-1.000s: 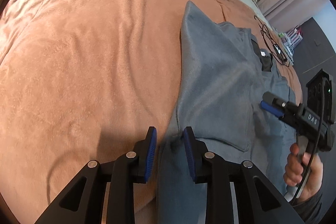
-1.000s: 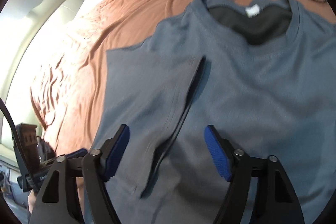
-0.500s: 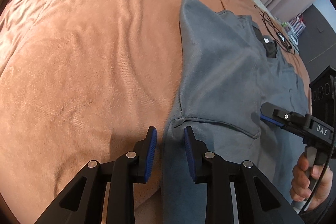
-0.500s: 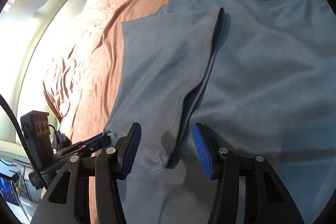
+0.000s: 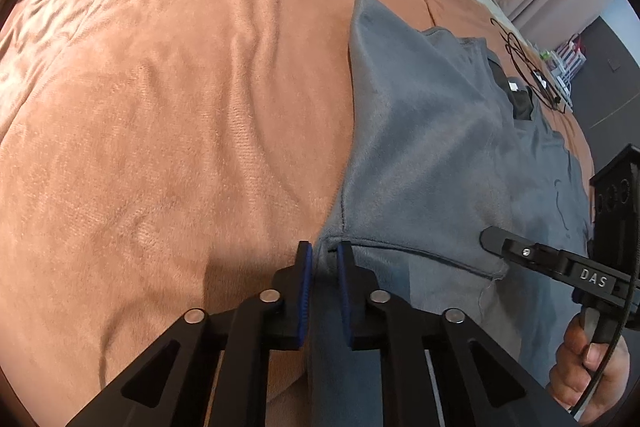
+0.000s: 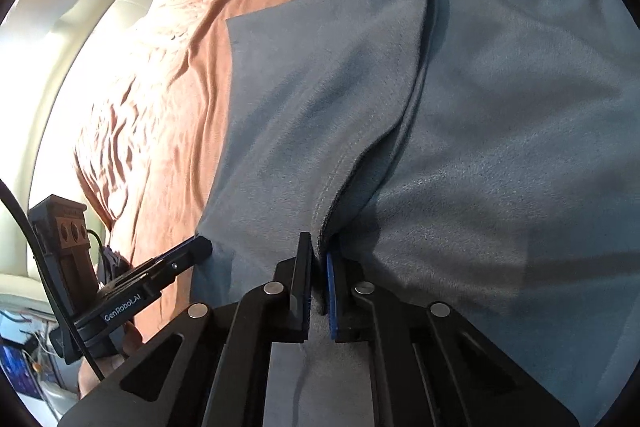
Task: Fold small clothes
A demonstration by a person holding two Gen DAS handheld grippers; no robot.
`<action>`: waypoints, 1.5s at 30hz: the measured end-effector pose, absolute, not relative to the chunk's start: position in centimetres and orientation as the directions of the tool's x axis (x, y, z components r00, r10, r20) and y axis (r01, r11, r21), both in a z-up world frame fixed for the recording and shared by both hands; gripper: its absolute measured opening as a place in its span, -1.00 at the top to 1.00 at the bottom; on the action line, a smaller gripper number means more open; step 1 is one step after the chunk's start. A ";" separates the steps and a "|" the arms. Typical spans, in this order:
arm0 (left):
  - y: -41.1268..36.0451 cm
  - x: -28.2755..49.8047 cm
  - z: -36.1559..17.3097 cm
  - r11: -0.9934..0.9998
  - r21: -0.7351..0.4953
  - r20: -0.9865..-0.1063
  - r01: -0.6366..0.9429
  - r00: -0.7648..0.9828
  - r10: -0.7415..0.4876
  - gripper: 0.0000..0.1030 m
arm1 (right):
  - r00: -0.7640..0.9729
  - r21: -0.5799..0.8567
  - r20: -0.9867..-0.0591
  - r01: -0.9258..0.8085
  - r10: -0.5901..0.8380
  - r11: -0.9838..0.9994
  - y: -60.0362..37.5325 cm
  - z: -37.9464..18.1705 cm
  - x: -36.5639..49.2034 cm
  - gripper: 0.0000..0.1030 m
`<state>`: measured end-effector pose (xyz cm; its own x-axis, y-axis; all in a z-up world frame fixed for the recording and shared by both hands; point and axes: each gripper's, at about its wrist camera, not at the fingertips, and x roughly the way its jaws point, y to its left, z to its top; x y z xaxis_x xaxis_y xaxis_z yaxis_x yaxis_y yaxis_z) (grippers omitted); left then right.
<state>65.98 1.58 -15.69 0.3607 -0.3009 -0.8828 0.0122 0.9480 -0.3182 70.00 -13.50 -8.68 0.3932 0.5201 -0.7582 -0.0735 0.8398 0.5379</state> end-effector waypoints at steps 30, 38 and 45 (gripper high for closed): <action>-1.4 69.6 -12.1 0.953 -0.294 -0.864 0.078 0.405 -0.300 0.34 | 0.529 0.423 -0.748 -0.086 0.401 0.902 -16.1 -5.3 70.6 0.21; -3.6 72.4 -13.3 0.951 -0.292 -0.868 0.105 0.387 -0.310 0.52 | 0.538 0.435 -0.736 -0.091 0.411 0.896 -16.5 -5.6 72.6 0.31; -4.7 74.3 -14.9 0.956 -0.269 -0.883 0.116 0.365 -0.293 0.52 | 0.543 0.440 -0.723 -0.115 0.427 0.891 -16.5 -6.2 74.3 0.41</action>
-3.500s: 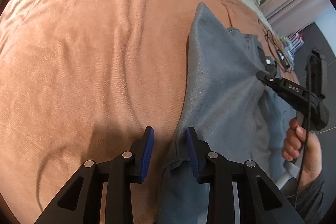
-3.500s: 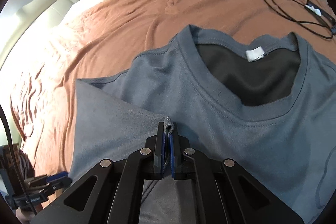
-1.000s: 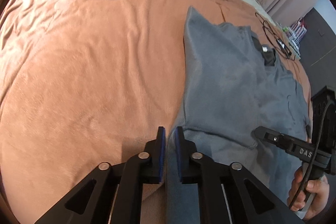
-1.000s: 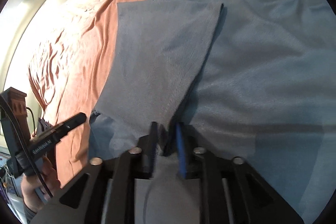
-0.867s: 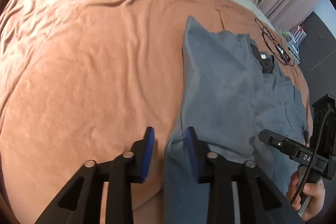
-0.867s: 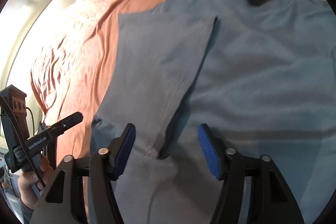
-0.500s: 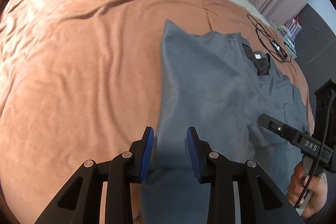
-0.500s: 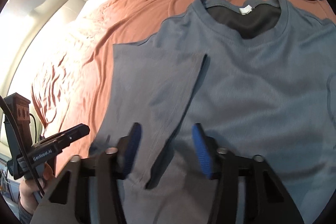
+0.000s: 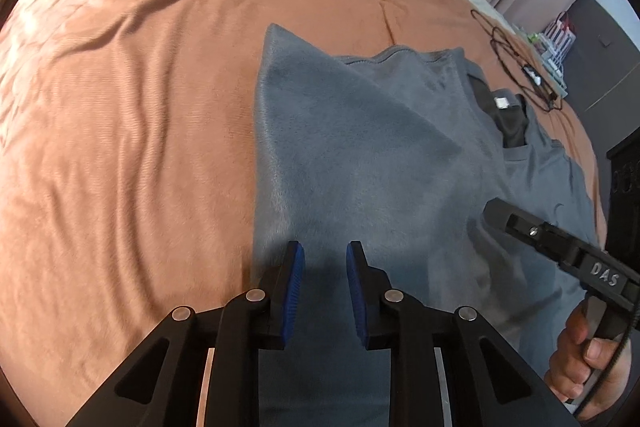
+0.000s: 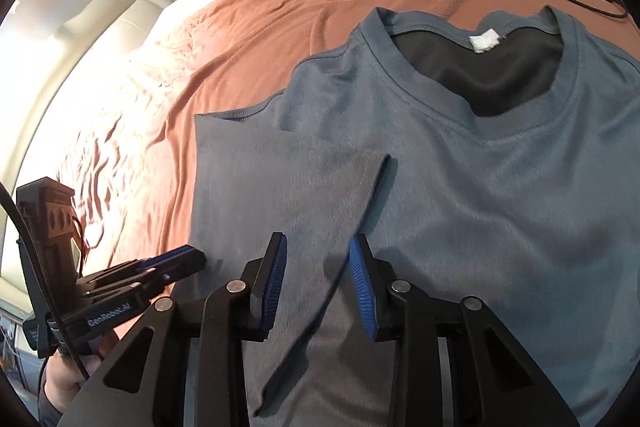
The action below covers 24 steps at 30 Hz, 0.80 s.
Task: Fold small clothes
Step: 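Open both grippers and lift them away from the folded shirt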
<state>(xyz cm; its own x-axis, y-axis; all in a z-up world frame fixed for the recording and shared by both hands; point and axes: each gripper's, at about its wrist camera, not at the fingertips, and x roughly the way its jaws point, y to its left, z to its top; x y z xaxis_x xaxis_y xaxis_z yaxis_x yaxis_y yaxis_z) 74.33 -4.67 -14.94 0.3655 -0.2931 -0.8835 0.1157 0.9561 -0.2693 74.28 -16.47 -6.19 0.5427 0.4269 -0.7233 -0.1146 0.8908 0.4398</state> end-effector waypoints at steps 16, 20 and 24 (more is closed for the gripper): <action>-3.4 77.6 -12.8 0.968 -0.237 -0.864 0.082 0.437 -0.248 0.63 | 0.547 0.392 -0.749 -0.091 0.375 0.916 -16.3 -6.9 77.0 0.41; -4.7 78.6 -12.7 0.973 -0.201 -0.855 0.112 0.465 -0.230 0.63 | 0.550 0.394 -0.745 -0.094 0.377 0.914 -16.5 -6.8 77.0 0.41; -4.9 80.2 -13.1 0.975 -0.198 -0.852 0.104 0.473 -0.224 0.63 | 0.547 0.384 -0.749 -0.103 0.374 0.918 -16.7 -6.9 77.5 0.43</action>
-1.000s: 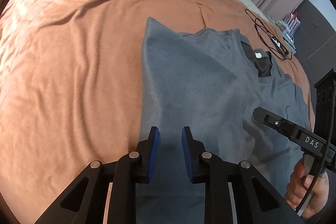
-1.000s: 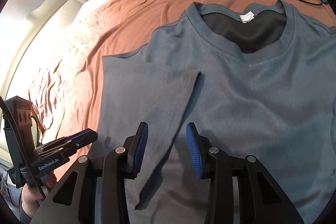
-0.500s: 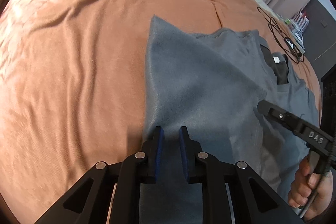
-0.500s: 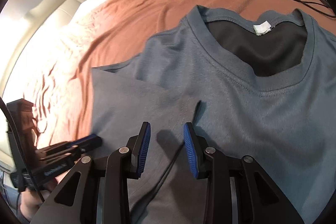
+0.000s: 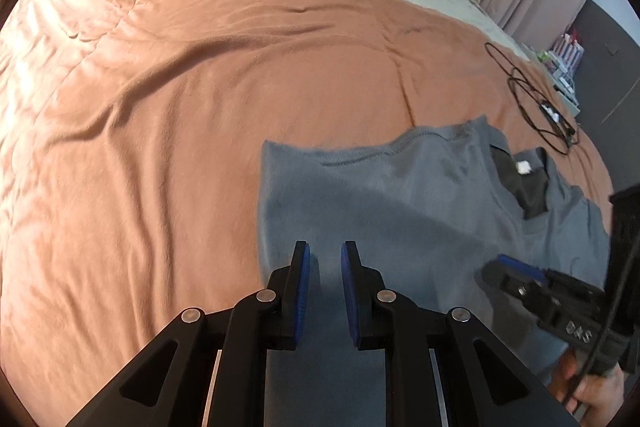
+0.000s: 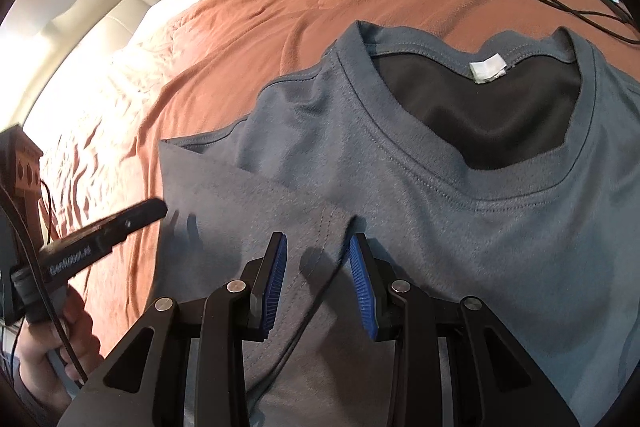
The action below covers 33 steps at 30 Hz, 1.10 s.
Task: Fold small clothes
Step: 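Open both grippers and lift them away from the folded shirt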
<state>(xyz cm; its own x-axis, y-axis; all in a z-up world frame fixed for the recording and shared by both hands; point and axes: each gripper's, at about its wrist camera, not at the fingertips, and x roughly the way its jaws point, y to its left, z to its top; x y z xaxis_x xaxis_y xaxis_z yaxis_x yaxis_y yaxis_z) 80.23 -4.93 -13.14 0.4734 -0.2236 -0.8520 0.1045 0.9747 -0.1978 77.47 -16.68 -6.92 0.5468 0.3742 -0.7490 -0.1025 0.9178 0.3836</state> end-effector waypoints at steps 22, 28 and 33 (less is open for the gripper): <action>-1.6 85.7 -14.5 0.985 -0.175 -0.843 0.006 0.516 -0.153 0.63 | 0.527 0.372 -0.770 -0.091 0.361 0.924 -17.4 -7.6 78.3 0.84; -1.2 83.2 -13.0 0.982 -0.186 -0.850 0.020 0.499 -0.171 0.46 | 0.538 0.357 -0.765 -0.103 0.354 0.928 -17.7 -5.6 76.8 0.74; -1.7 79.9 -10.6 0.981 -0.187 -0.835 0.043 0.519 -0.182 -0.26 | 0.575 0.316 -0.754 -0.107 0.318 0.943 -17.9 -2.9 73.7 -0.28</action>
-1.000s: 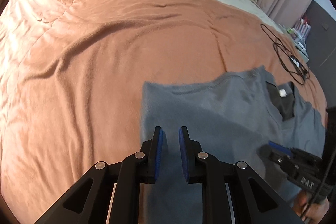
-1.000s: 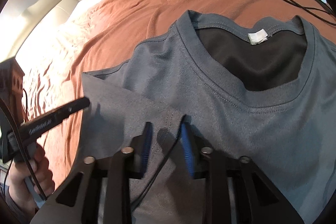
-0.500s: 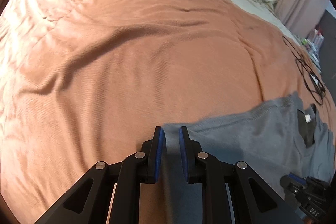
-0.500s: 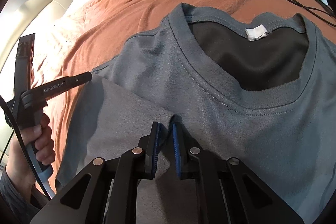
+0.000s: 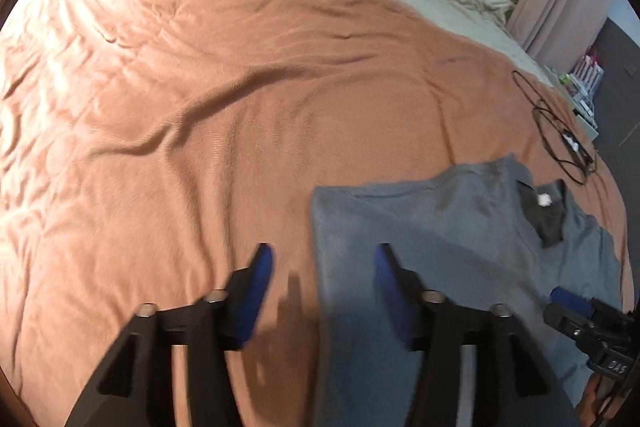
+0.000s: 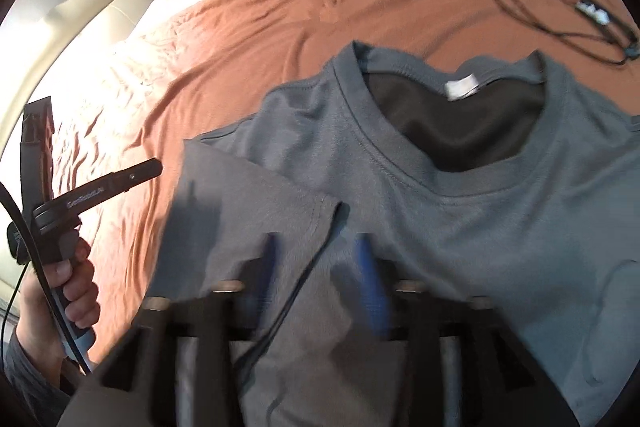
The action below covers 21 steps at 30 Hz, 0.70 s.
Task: Fold small clothes
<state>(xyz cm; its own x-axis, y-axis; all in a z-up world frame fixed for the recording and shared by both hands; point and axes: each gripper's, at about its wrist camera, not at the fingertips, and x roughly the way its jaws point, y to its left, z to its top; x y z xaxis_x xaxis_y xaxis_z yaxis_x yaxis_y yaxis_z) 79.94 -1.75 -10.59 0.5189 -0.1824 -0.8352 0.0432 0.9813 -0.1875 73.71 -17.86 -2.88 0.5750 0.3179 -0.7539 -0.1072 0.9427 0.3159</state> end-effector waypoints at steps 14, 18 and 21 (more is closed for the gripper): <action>-2.4 69.3 -2.7 0.958 -0.282 -0.776 0.056 0.574 -0.262 -0.70 | 0.644 0.306 -0.716 -0.056 0.269 0.950 -21.6 4.7 62.5 -0.68; -2.4 66.5 -0.2 0.956 -0.289 -0.750 0.055 0.607 -0.262 -0.78 | 0.676 0.291 -0.696 -0.043 0.242 0.956 -22.6 6.8 58.9 -0.86; -2.6 64.6 1.4 0.951 -0.301 -0.730 0.064 0.626 -0.273 -0.82 | 0.692 0.269 -0.687 -0.042 0.222 0.962 -22.8 8.2 56.4 -1.00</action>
